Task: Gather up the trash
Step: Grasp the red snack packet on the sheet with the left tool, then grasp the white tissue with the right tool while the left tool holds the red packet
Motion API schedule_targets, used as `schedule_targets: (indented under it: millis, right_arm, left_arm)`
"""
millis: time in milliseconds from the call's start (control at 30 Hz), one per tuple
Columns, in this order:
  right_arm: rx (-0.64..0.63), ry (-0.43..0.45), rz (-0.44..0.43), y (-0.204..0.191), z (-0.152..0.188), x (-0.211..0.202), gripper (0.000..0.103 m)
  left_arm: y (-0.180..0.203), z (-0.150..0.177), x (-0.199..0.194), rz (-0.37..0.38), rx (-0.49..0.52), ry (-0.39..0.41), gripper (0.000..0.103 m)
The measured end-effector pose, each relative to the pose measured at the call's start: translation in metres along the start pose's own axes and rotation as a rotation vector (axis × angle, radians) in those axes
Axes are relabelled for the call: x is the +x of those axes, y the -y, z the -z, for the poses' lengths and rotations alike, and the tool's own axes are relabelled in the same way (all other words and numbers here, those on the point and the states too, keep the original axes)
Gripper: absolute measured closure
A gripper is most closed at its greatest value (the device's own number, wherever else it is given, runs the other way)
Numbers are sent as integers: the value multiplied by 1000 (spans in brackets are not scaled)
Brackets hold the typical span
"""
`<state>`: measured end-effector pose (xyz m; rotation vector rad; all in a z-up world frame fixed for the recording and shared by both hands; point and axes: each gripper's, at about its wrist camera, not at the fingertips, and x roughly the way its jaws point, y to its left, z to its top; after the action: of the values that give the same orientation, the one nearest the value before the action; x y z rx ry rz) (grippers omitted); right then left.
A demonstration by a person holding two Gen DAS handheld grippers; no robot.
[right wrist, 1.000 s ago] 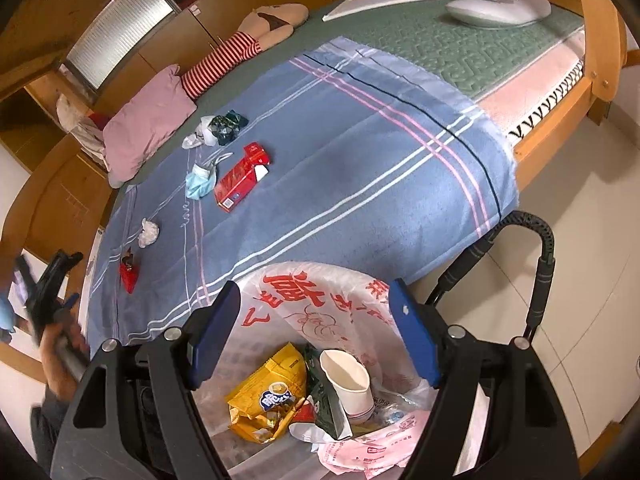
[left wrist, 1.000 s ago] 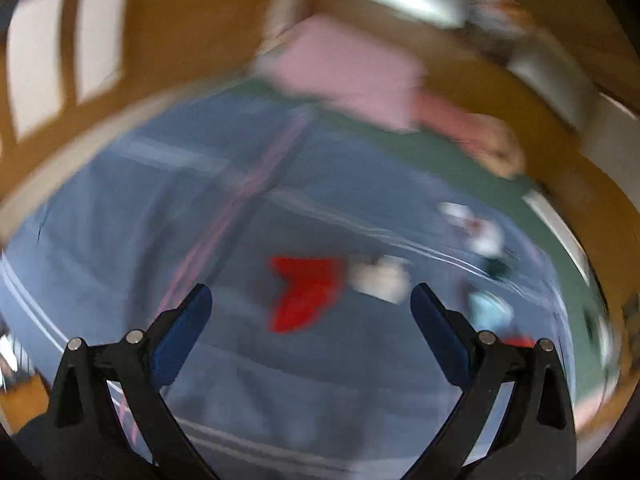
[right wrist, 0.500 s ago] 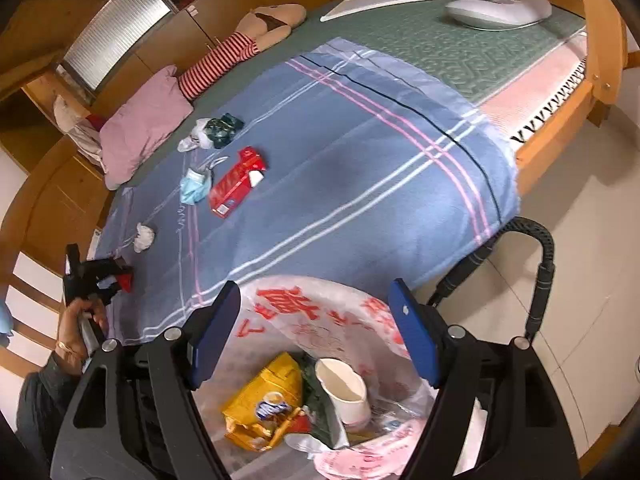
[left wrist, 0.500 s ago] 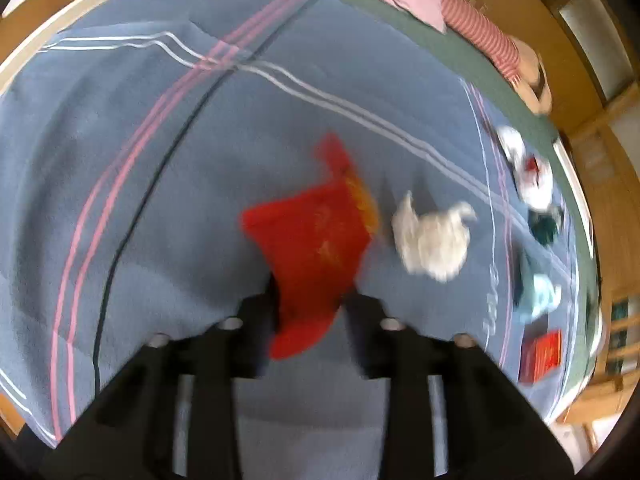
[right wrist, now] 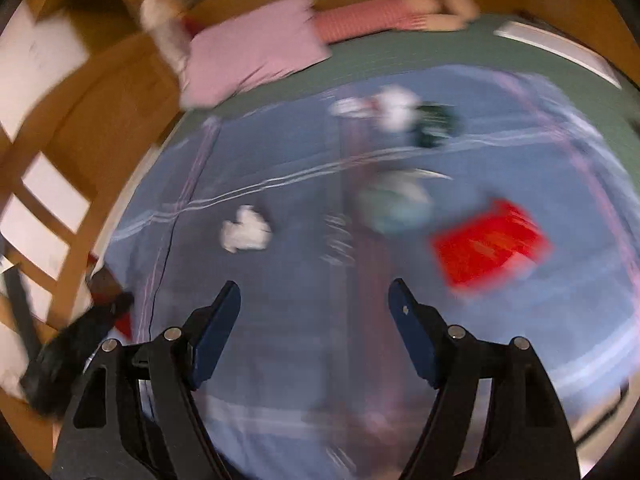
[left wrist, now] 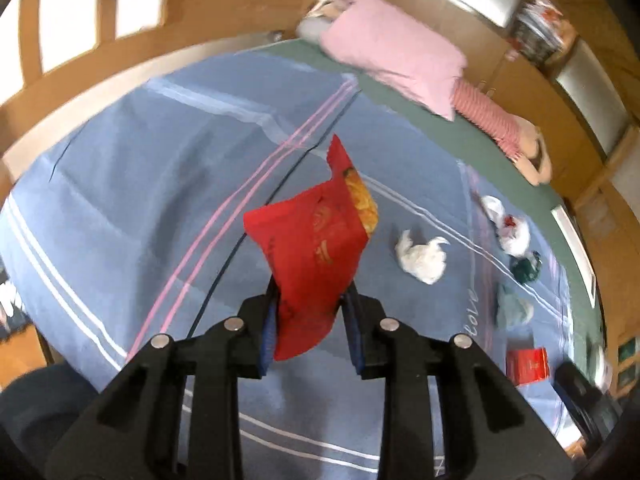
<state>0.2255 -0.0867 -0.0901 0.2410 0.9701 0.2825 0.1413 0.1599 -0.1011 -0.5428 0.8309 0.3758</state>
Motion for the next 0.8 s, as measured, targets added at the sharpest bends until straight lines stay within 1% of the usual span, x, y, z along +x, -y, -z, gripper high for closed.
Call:
schedule_targets:
  millis: [33,133,167,267,333,367,400,433,467,500,633,733,767,800]
  right_arm:
    - [-33,-9,26,-17,-11,23,28]
    - [-77,-56,47,-49,-32,78,28]
    - [-77,-83,78,-60,-39,102,28]
    - [-54,-116,97,-74,-44,139,28]
    - [-54,-137,115,-78,-41,152,28]
    - [-67,-152,116,-80,-38,159,42]
    - [-81,-161,114,-82,-35,161,55]
    - [-105,-171,112,-83,-31,162,70]
    - [-124,-155,106,-82,-29,157,79]
    - [-133,-151,96,-84,-28,154,81]
    - [-114,-128,61,-63,-25,119,82]
    - [-141,-101,72,-43,-13,81,82]
    - [-155,-92,84,-35,-8,67,82]
    - [-161,-83,94,-25,-2,53,82]
  left_arm:
    - [-5,-3,0,-4,-25,-2,72]
    - [-22,-8,0,-13,-93,-1,72]
    - [-28,-9,-2,-15,-102,3,72]
    - [-29,-12,-4,-21,-99,13,72]
    - [-27,-12,-2,-21,-82,9,72]
    - [-27,-12,-2,-22,-75,10,72]
    - [-25,-12,-2,-22,-64,12,72]
    - [-23,-13,-1,-21,-58,11,72]
    - [-22,-13,-1,-21,-52,10,72]
    - [-21,-13,0,-20,-46,7,72]
    - [-12,-12,0,-12,7,3,72]
    - [17,-3,11,27,157,-69,72]
    - [31,3,15,38,232,-93,72]
    - [39,7,16,48,272,-102,72]
